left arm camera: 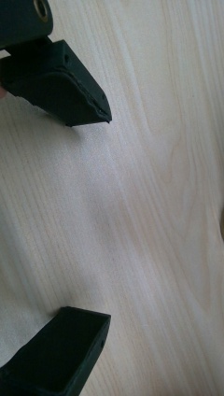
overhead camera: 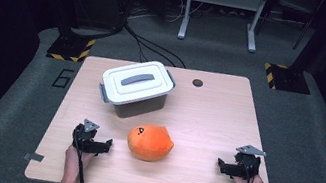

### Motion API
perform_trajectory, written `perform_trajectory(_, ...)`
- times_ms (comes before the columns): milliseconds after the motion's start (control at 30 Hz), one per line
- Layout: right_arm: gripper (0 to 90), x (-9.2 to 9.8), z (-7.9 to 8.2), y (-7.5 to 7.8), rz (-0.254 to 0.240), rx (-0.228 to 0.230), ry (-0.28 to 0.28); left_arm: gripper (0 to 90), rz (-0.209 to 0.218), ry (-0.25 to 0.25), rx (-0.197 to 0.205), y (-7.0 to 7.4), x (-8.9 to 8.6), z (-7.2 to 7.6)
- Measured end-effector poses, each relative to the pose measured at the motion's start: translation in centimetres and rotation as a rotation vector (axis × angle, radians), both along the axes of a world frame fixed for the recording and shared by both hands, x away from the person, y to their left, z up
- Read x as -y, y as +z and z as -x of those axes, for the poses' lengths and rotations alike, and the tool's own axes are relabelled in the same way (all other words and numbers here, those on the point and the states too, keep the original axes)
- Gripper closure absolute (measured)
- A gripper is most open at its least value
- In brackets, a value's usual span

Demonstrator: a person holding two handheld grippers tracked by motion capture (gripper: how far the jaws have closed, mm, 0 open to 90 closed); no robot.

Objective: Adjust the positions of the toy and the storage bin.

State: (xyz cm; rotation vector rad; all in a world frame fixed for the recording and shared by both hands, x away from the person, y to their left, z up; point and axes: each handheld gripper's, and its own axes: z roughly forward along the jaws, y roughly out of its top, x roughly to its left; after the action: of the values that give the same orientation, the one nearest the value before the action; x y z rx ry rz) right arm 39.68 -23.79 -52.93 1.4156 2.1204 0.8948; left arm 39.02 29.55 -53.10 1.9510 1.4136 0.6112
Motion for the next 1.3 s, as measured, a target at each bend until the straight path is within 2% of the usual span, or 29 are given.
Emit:
perform_trajectory(533, 0.0, -0.1, 0.1, 0.1, 0.003, -0.006, 0.004, 4.4, -0.007, 0.013, 0.007, 0.0, 0.1, 0.1)
perform_trajectory(900, 0.0, -0.5, -0.1, 0.3, 0.008, -0.011, 0.013, 4.6, -0.006, -0.01, 0.005, 0.1, 0.2, 0.1)
perform_trajectory(1000, 0.0, -0.7, -0.3, 0.6, 0.006, -0.013, 0.036, 4.7, -0.007, -0.012, 0.009, 0.0, 0.3, 0.2)
perform_trajectory(1100, 0.0, -0.9, -0.4, 0.8, 0.002, -0.011, 0.043, 5.0, -0.003, -0.013, 0.009, 0.1, 0.3, 0.2)
perform_trajectory(1300, 0.1, -1.6, -0.9, 1.7, -0.02, -0.011, 0.07, 5.1, 0.037, -0.007, 0.014, 0.5, 0.0, 0.0)
